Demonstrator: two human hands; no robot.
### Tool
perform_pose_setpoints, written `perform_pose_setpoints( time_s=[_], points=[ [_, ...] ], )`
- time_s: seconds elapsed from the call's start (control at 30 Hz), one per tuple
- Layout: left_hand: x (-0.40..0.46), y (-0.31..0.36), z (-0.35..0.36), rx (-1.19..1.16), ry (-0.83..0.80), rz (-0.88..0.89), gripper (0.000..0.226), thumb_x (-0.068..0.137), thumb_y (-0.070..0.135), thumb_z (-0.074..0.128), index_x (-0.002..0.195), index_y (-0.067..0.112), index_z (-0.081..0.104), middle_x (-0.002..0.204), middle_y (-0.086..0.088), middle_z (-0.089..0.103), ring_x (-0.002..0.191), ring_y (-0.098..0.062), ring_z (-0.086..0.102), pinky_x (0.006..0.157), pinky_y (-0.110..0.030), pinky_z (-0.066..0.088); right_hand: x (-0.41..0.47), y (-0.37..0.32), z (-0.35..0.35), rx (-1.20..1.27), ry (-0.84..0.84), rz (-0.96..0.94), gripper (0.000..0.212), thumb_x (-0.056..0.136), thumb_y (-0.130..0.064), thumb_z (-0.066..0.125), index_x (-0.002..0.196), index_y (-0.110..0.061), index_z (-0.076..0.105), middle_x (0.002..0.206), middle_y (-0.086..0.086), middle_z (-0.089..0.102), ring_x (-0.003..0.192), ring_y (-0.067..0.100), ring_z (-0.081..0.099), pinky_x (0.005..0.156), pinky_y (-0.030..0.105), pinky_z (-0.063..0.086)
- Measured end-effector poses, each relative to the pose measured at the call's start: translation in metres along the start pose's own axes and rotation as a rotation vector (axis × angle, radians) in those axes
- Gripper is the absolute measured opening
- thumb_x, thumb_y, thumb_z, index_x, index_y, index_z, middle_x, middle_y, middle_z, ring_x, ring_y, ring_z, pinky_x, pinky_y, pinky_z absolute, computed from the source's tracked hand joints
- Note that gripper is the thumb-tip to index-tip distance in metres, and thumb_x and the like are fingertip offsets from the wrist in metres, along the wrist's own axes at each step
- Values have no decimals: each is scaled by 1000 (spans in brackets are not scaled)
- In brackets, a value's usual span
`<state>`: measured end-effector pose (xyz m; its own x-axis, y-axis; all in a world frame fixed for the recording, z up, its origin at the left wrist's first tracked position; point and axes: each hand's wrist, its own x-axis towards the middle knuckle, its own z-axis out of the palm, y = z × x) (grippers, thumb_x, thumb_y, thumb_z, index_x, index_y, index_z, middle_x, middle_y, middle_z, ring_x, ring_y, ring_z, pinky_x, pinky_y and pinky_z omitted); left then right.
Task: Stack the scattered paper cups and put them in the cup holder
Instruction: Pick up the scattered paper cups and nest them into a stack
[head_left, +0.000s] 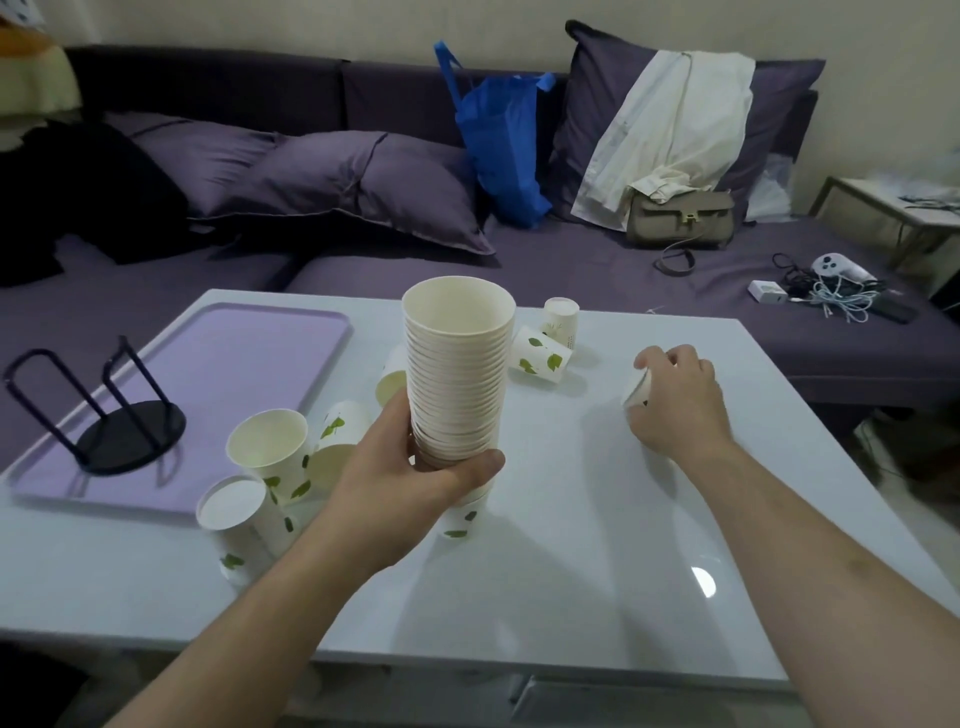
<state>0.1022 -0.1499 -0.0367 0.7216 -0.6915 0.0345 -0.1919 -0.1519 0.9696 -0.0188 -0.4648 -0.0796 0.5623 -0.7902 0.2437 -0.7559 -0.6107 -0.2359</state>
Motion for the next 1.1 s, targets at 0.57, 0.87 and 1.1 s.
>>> perform_pose_setpoints(
  time_s=[0.57, 0.87, 1.1],
  points=[
    [-14, 6, -5, 8, -18, -3, 55, 83, 28, 93, 127, 41, 63, 108, 27, 76, 98, 7, 72, 70, -7, 57, -73, -142, -178, 1426, 72, -446, 45, 98, -11, 71, 141, -11, 55, 113, 6, 69, 103, 16, 72, 91, 32, 60],
    [-12, 5, -11, 25, 0, 17, 55, 83, 25, 93, 126, 40, 62, 108, 24, 77, 99, 3, 74, 74, -12, 59, -92, -160, -159, 734, -71, -697, 71, 100, -42, 61, 165, -23, 37, 163, -16, 42, 151, -1, 37, 122, 28, 36],
    [-4, 4, -10, 14, 10, 14, 53, 85, 23, 92, 127, 39, 63, 107, 24, 77, 96, 4, 73, 72, -14, 58, -90, -160, -151, 746, -262, -765, 61, 108, -34, 49, 167, -31, 32, 171, -23, 33, 157, -9, 22, 131, 30, 23]
  ],
)
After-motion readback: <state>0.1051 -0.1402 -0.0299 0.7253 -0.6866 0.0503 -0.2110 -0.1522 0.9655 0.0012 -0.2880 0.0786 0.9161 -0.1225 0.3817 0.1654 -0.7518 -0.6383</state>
